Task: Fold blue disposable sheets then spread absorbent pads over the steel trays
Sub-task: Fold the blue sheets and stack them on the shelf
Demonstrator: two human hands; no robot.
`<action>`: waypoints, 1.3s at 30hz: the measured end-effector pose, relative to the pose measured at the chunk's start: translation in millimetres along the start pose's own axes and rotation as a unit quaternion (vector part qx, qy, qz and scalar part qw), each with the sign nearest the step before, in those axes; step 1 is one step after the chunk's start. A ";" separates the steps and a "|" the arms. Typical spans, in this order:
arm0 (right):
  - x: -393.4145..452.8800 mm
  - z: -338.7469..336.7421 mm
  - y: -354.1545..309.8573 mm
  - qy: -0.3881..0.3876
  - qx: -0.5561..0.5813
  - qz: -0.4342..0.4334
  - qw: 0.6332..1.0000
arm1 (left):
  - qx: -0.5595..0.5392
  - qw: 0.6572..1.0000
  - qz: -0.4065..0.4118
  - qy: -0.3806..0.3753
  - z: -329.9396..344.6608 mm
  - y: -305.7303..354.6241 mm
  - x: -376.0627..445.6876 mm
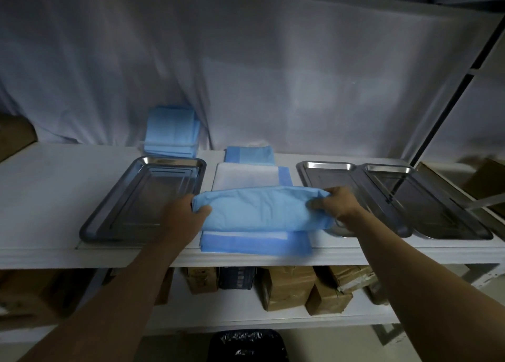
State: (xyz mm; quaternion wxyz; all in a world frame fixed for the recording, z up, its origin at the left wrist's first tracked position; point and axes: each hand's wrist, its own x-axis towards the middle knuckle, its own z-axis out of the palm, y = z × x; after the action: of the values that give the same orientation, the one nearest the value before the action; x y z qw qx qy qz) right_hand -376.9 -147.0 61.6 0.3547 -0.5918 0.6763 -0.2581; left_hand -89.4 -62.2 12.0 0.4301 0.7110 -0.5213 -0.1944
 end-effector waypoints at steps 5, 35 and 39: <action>18.7 18.7 6.5 0.007 -0.050 0.039 0.998 | 0.039 0.999 -0.002 0.019 19.0 1.7 18.9; 8.0 125.3 -9.4 -0.112 -0.284 -0.270 0.913 | 0.400 0.887 0.128 -0.191 79.9 9.8 25.8; 8.9 116.1 5.2 -0.119 -0.382 -0.213 0.891 | 0.401 0.884 0.106 -0.216 70.0 -5.4 30.8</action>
State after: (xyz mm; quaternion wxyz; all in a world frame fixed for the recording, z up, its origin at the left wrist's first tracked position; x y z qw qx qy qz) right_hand -289.4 -146.8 -15.4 0.1152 -0.8379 0.5329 0.0232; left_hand -125.3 -118.4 -25.9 0.0027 0.7037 -0.7070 -0.0706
